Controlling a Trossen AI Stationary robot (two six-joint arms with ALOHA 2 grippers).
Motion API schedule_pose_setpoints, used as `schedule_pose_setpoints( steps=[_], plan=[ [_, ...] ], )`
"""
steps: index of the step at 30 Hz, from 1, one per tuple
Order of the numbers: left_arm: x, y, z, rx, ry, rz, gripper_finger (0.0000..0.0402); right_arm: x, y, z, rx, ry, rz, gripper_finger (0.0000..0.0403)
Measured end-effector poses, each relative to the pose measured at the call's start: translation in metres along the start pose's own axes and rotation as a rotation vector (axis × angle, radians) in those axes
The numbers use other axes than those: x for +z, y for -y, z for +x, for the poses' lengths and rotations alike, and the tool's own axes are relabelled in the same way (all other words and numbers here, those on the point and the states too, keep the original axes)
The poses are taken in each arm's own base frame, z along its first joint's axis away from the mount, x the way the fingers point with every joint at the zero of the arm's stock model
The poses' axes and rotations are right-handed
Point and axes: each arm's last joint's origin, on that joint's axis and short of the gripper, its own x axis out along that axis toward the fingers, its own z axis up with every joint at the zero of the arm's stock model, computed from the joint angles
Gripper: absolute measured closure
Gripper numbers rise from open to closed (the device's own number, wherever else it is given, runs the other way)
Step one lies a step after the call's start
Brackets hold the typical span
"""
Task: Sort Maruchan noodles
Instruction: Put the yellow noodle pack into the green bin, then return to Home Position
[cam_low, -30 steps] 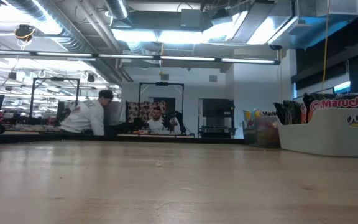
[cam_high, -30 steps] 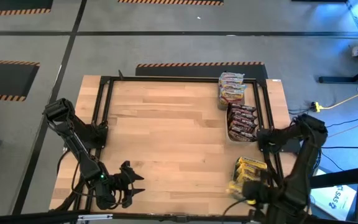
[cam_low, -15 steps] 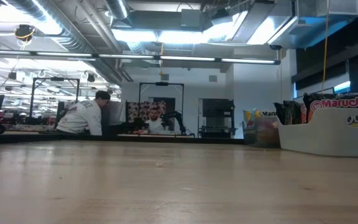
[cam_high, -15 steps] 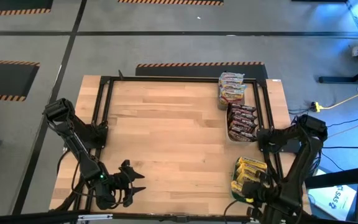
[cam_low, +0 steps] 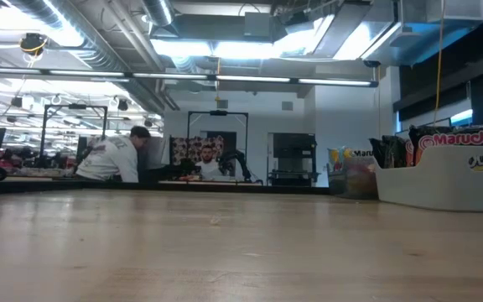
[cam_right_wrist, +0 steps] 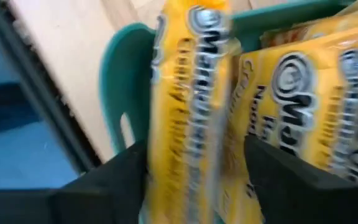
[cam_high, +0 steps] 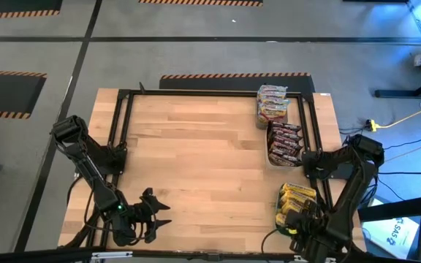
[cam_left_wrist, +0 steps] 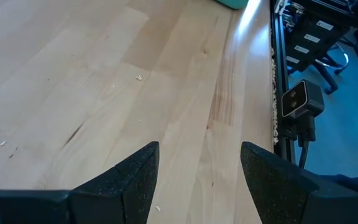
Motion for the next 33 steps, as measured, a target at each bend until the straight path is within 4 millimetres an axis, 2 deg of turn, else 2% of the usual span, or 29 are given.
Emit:
schedule_pose_setpoints(
  steps=[5, 8, 11, 16, 19, 22, 26, 29, 33],
  plan=[
    [0.002, -0.001, 0.001, 0.006, 0.005, -0.011, 0.0179, 0.015, -0.001, -0.038, 0.009, -0.014, -0.046, 0.0124],
    [0.008, -0.002, -0.001, 0.006, 0.012, -0.001, 0.0179, 0.032, 0.001, -0.059, 0.035, 0.113, -0.006, 0.0108],
    [0.018, -0.007, -0.003, 0.007, -0.003, 0.043, 0.0179, 0.056, 0.005, -0.063, 0.039, 0.297, 0.023, 0.0103],
    [0.048, -0.024, -0.009, -0.019, -0.046, 0.174, 0.0195, 0.114, 0.011, -0.054, 0.075, 0.366, -0.072, 0.0103],
    [0.062, -0.044, -0.017, -0.034, -0.043, 0.192, 0.0222, 0.153, 0.019, -0.043, 0.154, 0.390, -0.148, 0.0105],
    [0.063, -0.073, -0.024, -0.020, -0.031, 0.194, 0.0257, 0.191, 0.032, -0.026, 0.255, 0.397, -0.210, 0.0118],
    [0.059, -0.113, -0.032, -0.009, 0.026, 0.135, 0.0303, 0.232, 0.058, -0.007, 0.369, 0.441, -0.239, 0.0148],
    [0.054, -0.138, -0.036, -0.041, 0.091, 0.114, 0.0331, 0.254, 0.074, 0.003, 0.471, 0.511, -0.267, 0.0172],
    [0.051, -0.164, -0.042, -0.058, 0.218, 0.089, 0.0360, 0.274, 0.088, 0.008, 0.580, 0.667, -0.259, 0.0201]
  ],
)
